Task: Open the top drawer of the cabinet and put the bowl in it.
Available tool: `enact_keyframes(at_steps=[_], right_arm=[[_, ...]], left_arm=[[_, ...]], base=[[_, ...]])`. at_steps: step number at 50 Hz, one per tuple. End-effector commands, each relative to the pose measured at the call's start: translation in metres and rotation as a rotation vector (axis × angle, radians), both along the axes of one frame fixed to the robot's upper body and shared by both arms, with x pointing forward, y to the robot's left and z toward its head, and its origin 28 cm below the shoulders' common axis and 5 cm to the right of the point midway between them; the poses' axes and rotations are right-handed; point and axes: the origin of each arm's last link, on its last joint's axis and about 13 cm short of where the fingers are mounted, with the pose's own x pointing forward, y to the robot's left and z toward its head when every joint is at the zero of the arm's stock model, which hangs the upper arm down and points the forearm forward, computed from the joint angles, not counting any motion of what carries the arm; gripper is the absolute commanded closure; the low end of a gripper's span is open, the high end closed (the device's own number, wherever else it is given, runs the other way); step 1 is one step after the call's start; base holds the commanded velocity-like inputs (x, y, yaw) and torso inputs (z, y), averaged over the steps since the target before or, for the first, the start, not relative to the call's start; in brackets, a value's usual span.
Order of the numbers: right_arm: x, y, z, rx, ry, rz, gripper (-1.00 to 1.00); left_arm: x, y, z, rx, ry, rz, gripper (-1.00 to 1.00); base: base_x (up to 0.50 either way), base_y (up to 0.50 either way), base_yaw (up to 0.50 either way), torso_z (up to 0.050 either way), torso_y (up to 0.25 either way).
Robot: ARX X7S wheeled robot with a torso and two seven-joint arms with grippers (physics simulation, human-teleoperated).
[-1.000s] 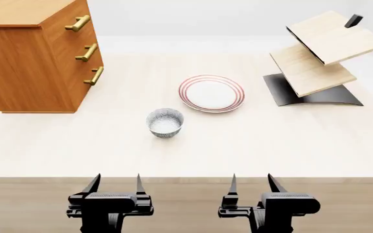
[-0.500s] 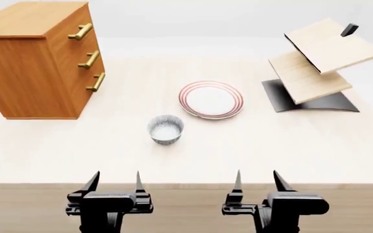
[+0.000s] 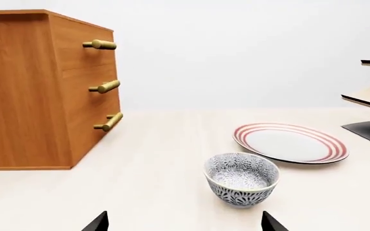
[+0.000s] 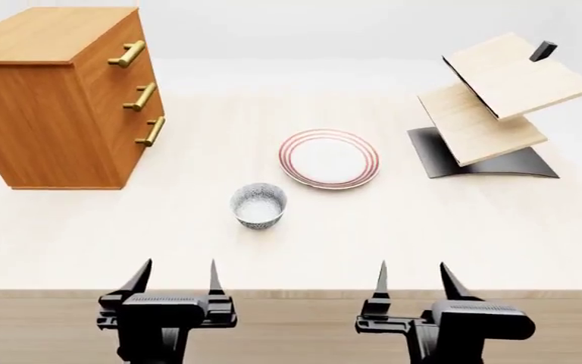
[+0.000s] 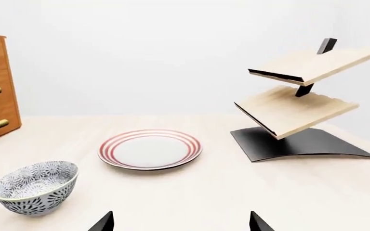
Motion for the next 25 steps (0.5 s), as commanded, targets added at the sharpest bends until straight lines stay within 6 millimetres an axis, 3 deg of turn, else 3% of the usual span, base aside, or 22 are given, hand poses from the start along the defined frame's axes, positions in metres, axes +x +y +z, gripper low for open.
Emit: enact_keyframes(at_steps=[1, 7, 18, 25], right_arm=[[-0.002, 0.000, 0.004, -0.003, -0.008, -0.003, -1.00], [-0.002, 0.000, 0.004, -0.024, -0.016, -0.007, -1.00], [-0.003, -0.001, 0.006, -0.026, -0.015, -0.017, -1.00], [-0.005, -0.007, 0.028, -0.021, -0.025, -0.016, -1.00]], left_arm=[[-0.001, 0.000, 0.006, 0.003, -0.014, -0.008, -1.00], [-0.001, 0.000, 0.007, 0.006, -0.018, -0.015, -1.00], [0.000, 0.000, 0.011, 0.008, -0.025, -0.020, -1.00], [0.006, 0.007, 0.037, -0.005, -0.040, -0.025, -1.00]], base=[[0.00, 0.00, 0.00, 0.050, 0.000], [0.00, 0.05, 0.00, 0.050, 0.000], [0.00, 0.46, 0.00, 0.050, 0.000], [0.00, 0.00, 0.00, 0.015, 0.000]])
